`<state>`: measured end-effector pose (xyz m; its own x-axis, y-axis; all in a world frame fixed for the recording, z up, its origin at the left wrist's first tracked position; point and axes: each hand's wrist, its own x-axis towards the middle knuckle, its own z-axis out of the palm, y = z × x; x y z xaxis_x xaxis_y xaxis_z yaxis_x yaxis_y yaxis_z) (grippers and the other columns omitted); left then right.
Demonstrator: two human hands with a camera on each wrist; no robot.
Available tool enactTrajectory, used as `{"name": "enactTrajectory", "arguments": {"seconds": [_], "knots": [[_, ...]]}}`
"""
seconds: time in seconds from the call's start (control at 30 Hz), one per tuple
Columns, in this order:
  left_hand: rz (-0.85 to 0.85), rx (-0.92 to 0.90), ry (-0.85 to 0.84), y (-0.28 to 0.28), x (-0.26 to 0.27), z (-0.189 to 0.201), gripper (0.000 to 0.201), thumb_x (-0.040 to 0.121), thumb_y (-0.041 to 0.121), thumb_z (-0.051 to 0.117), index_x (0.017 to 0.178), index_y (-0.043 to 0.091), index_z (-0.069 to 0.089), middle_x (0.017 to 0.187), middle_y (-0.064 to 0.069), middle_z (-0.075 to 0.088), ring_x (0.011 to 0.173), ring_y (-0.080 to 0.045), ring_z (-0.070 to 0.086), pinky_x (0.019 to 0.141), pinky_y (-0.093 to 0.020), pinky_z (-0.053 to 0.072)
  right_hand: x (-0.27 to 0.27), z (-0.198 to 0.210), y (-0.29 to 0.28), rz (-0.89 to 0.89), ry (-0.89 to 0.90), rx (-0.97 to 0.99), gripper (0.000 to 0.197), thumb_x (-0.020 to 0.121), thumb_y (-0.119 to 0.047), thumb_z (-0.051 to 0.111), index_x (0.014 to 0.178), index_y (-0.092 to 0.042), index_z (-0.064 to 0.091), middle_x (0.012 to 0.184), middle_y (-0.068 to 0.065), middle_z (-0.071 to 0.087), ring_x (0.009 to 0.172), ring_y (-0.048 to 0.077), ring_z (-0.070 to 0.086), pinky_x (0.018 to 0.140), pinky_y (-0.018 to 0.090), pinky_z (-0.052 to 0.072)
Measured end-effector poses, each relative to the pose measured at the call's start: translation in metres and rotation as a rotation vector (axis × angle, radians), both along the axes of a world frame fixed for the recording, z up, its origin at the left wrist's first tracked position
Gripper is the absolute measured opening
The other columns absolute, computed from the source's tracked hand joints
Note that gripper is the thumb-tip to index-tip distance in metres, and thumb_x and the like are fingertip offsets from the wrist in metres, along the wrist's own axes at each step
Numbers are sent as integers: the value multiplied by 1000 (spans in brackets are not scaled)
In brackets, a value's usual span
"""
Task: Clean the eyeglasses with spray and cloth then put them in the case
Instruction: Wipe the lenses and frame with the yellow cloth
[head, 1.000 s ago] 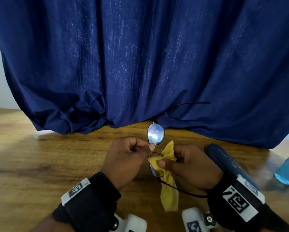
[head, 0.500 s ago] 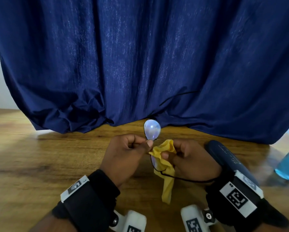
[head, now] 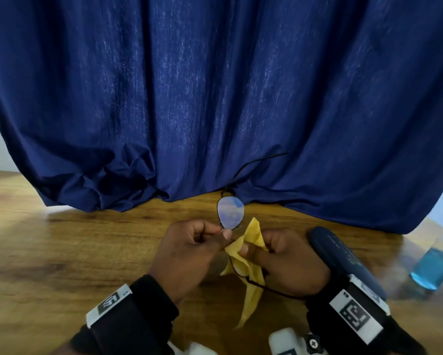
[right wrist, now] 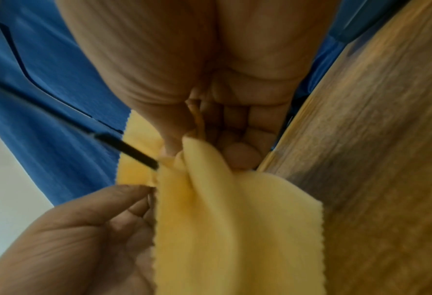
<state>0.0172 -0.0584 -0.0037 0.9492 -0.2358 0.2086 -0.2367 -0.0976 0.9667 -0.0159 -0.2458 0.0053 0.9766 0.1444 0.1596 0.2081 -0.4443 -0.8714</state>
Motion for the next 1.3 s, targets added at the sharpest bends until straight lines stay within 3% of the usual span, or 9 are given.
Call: {"name": "enactTrajectory", "arguments": {"seconds": [0.17,0.33,0.43,0.53,0.63,0.77,0.97,1.13,1.3], "knots": [[39,0,-13,4,5,0,13,88,27,74,81,17,79,80,-4,79,83,-22,74,81,-39,61,5,-8,0,-8,-9,-22,6,88,-12,73,94,-8,73,89,12,76,81,26,72,78,43,56],[-45,-26,68,-3,-4,1,10,88,20,73,86,13,79,81,-11,80,78,-25,76,74,-40,62,3,-11,5,-80,49,65,32,69,-27,89,94,-13,75,86,7,77,75,11,71,69,27,57],[-37,-1,18,-1,-4,3,11,89,22,72,85,15,80,81,-4,81,76,-14,75,71,-29,59,4,-8,4,-69,-20,69,14,82,-18,79,92,-10,76,85,8,78,80,16,74,74,33,59],[9,19,0,2,1,2,12,90,24,72,84,17,80,80,1,80,64,4,65,65,-17,48,4,-4,3,-26,-141,-76,13,91,-5,68,83,-14,74,74,-1,74,68,1,67,64,17,51],[43,21,5,4,6,0,12,89,25,73,83,17,79,82,0,80,75,-5,71,72,-23,50,2,-6,5,52,-104,-51,28,90,3,66,93,-24,73,81,-14,76,76,-3,70,68,12,50],[63,19,-5,6,7,0,12,88,25,74,82,16,79,81,1,80,79,-11,73,75,-27,54,4,-9,4,87,-16,-42,21,81,-3,78,98,-15,73,83,-11,75,72,-5,67,65,12,48],[34,44,13,0,2,-1,10,88,27,74,84,19,80,84,-3,80,87,-24,75,83,-42,61,10,-16,2,-70,-30,17,13,83,-14,76,79,-2,72,76,16,74,70,33,69,69,50,55],[60,41,3,3,4,1,11,89,26,73,83,18,79,82,2,80,79,-9,73,74,-25,53,4,-7,2,25,-124,-89,19,96,-10,62,85,-16,77,83,2,77,70,10,70,66,25,56],[101,34,-18,5,4,3,11,88,24,74,80,18,78,80,3,80,81,-12,74,76,-27,56,1,-2,-1,119,53,-38,21,86,-7,75,102,-20,74,94,-1,79,83,7,73,75,21,57]]}}
